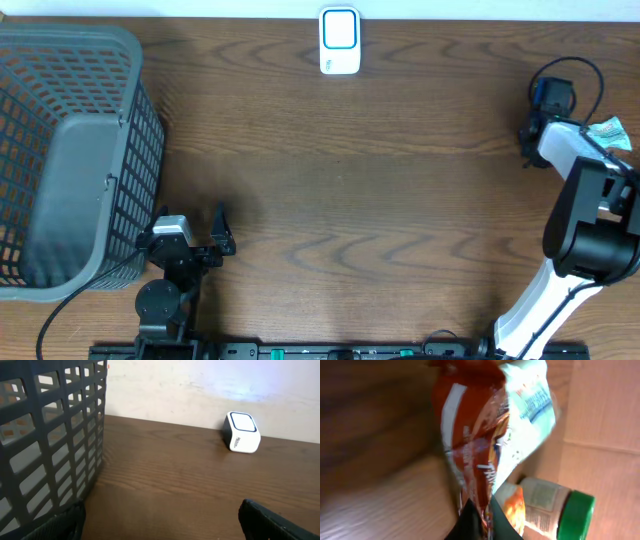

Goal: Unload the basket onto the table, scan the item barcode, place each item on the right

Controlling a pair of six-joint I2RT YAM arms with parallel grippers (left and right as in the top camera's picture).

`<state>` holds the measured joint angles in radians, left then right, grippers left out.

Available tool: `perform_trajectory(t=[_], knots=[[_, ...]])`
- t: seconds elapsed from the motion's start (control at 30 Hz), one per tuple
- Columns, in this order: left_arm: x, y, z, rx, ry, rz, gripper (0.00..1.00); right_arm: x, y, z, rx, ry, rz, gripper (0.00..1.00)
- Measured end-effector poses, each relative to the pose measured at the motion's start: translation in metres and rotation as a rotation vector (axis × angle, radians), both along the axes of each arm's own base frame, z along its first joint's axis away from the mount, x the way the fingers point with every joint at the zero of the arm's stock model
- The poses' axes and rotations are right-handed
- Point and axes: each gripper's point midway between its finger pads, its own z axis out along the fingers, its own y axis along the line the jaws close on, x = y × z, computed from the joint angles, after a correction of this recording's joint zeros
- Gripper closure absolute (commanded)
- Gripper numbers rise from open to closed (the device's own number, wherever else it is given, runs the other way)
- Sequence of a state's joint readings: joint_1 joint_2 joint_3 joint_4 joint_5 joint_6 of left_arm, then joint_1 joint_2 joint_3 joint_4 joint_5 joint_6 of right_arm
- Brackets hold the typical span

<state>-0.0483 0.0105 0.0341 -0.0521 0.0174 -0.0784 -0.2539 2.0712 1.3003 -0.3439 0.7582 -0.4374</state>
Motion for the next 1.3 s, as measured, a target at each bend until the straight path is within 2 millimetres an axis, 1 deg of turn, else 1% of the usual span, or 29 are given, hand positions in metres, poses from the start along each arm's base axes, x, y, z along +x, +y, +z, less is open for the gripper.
perform_trajectory(t=[0.03, 0.07, 0.1, 0.17, 0.2, 0.27, 0.3, 0.33, 0.37, 0.4, 0.47, 0.5, 0.57, 0.63, 0.67, 0.7, 0.73, 0.77, 0.8, 0.83, 0.9, 0.97, 1.03, 1.1, 1.17, 1.3], knots=[[0.0, 0.0, 0.0, 0.0, 0.0, 0.0, 0.02, -0.002, -0.005, 0.001, -0.008, -0.002, -0.012, 0.27], [0.0, 0.0, 0.0, 0.0, 0.0, 0.0, 0.02, -0.003, -0.008, 0.002, -0.014, -0.002, -0.02, 0.11], [0.0, 0.0, 0.0, 0.0, 0.001, 0.0, 0.02, -0.005, -0.009, 0.003, -0.02, -0.001, -0.026, 0.01], [0.0, 0.0, 0.0, 0.0, 0.0, 0.0, 0.02, -0.002, -0.006, 0.005, -0.028, -0.006, -0.023, 0.01], [0.0, 0.0, 0.0, 0.0, 0.0, 0.0, 0.02, 0.004, 0.0, 0.008, -0.034, -0.01, -0.006, 0.01], [0.0, 0.0, 0.0, 0.0, 0.0, 0.0, 0.02, 0.021, 0.023, 0.019, -0.041, -0.036, 0.05, 0.01], [0.0, 0.0, 0.0, 0.0, 0.001, 0.0, 0.02, 0.029, 0.037, 0.027, -0.043, -0.047, 0.082, 0.01], [0.0, 0.0, 0.0, 0.0, 0.0, 0.0, 0.02, 0.04, 0.061, 0.042, -0.043, -0.076, 0.132, 0.01], [0.0, 0.0, 0.0, 0.0, 0.0, 0.0, 0.02, 0.045, 0.074, 0.053, -0.044, -0.098, 0.157, 0.01], [0.0, 0.0, 0.0, 0.0, 0.0, 0.0, 0.02, 0.05, 0.095, 0.069, -0.04, -0.129, 0.192, 0.01], [0.0, 0.0, 0.0, 0.0, 0.0, 0.0, 0.02, 0.054, 0.131, 0.097, -0.027, -0.191, 0.251, 0.01], [0.0, 0.0, 0.0, 0.0, 0.0, 0.0, 0.02, 0.054, 0.157, 0.118, -0.015, -0.241, 0.292, 0.01], [0.0, 0.0, 0.0, 0.0, 0.0, 0.0, 0.02, 0.05, 0.199, 0.149, 0.013, -0.319, 0.359, 0.01], [0.0, 0.0, 0.0, 0.0, 0.0, 0.0, 0.02, 0.038, 0.245, 0.179, 0.059, -0.396, 0.429, 0.01], [0.0, 0.0, 0.0, 0.0, 0.0, 0.0, 0.02, 0.025, 0.272, 0.193, 0.095, -0.432, 0.472, 0.01], [0.0, 0.0, 0.0, 0.0, 0.0, 0.0, 0.02, 0.014, 0.29, 0.202, 0.124, -0.454, 0.496, 0.01], [0.0, 0.0, 0.0, 0.0, 0.001, 0.0, 0.02, 0.003, 0.303, 0.208, 0.147, -0.462, 0.521, 0.01], [0.0, 0.0, 0.0, 0.0, 0.0, 0.0, 0.02, -0.01, 0.323, 0.22, 0.18, -0.492, 0.56, 0.01], [0.0, 0.0, 0.0, 0.0, 0.0, 0.0, 0.02, -0.018, 0.335, 0.228, 0.202, -0.512, 0.59, 0.01], [0.0, 0.0, 0.0, 0.0, 0.0, 0.0, 0.02, -0.024, 0.343, 0.234, 0.214, -0.526, 0.608, 0.01], [0.0, 0.0, 0.0, 0.0, 0.0, 0.0, 0.02, -0.045, 0.369, 0.255, 0.272, -0.583, 0.678, 0.01], [0.0, 0.0, 0.0, 0.0, 0.0, 0.0, 0.02, -0.062, 0.384, 0.272, 0.318, -0.626, 0.728, 0.01], [0.0, 0.0, 0.0, 0.0, 0.0, 0.0, 0.02, -0.076, 0.395, 0.284, 0.34, -0.656, 0.765, 0.01], [0.0, 0.0, 0.0, 0.0, 0.0, 0.0, 0.02, -0.08, 0.398, 0.286, 0.339, -0.664, 0.773, 0.01], [0.0, 0.0, 0.0, 0.0, 0.001, 0.0, 0.02, -0.081, 0.393, 0.289, 0.318, -0.682, 0.746, 0.01], [0.0, 0.0, 0.0, 0.0, 0.0, 0.0, 0.02, -0.07, 0.368, 0.292, 0.327, -0.754, 0.614, 0.01]])
